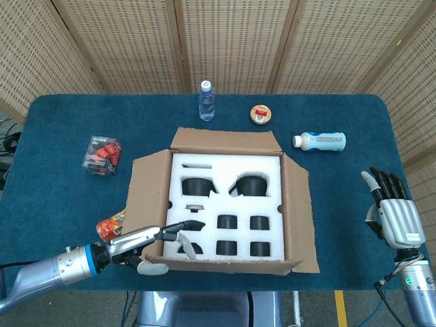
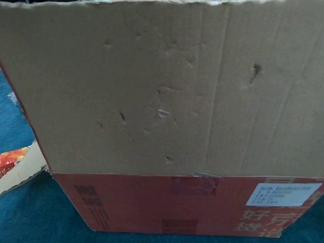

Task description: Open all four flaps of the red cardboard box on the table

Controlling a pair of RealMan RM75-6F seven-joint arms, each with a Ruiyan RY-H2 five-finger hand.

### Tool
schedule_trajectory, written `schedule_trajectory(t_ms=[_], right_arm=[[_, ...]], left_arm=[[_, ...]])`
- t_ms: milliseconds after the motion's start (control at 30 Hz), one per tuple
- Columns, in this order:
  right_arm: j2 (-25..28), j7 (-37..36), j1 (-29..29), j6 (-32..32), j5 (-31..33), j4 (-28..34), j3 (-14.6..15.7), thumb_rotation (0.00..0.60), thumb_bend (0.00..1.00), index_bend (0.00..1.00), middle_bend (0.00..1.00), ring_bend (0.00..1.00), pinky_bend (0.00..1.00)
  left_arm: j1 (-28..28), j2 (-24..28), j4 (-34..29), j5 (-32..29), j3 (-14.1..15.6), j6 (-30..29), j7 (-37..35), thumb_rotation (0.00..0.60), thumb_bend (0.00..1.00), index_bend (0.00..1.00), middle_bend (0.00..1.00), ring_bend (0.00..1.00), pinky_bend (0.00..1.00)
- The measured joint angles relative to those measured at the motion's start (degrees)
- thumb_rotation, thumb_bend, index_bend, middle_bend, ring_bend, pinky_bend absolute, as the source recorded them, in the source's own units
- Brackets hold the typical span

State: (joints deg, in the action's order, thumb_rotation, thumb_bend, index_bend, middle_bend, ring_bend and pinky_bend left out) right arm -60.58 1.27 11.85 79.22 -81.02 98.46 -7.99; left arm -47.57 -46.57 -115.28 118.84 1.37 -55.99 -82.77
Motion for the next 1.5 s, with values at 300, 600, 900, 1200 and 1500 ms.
schedule_trajectory(t_ms=[300, 600, 900, 1200, 1500], right_arm=[[0.18, -0.07, -0.09, 0.10, 0.08, 0.14, -0.01, 0.600, 0.96, 0.07, 0.04, 0.00, 0.00], [0.15, -0.32, -0.08, 0.07, -0.01, 0.01, 0.03, 0.600, 0.96, 0.07, 0.04, 0.00, 0.00], [0.29, -0.55, -0.18, 0.03, 0.13, -0.09, 0.09, 0.600, 0.96, 0.07, 0.04, 0.00, 0.00], [0.12, -0.74, -0.05, -0.30, 0.40, -0.81, 0.04, 0.600, 0.96, 0.07, 0.04, 0.00, 0.00], [-0.09, -0.02, -0.08, -0.05, 0.39, -1.47, 0.05, 0.600, 0.97, 0.07, 0.04, 0.00, 0.00]], left_arm=[[-5.01, 2.06, 7.12, 14.01, 10.74, -11.93, -13.55, 0.171, 0.19, 0.28, 0.00, 0.00, 0.00], [-7.58, 1.72, 10.05, 18.53, 16.14, -15.63, -16.24, 0.164, 0.19, 0.27, 0.00, 0.00, 0.00], [-6.56, 3.09, 10.38, 12.25, 15.54, -16.54, -9.14, 0.163, 0.23, 0.27, 0.00, 0.00, 0.00], [-2.00, 5.42, 8.03, -0.04, 12.57, -12.02, 15.04, 0.164, 0.33, 0.26, 0.00, 0.00, 0.00], [6.71, 5.52, 4.91, -16.51, 8.88, -11.17, 48.53, 0.324, 0.33, 0.26, 0.00, 0.00, 0.00]])
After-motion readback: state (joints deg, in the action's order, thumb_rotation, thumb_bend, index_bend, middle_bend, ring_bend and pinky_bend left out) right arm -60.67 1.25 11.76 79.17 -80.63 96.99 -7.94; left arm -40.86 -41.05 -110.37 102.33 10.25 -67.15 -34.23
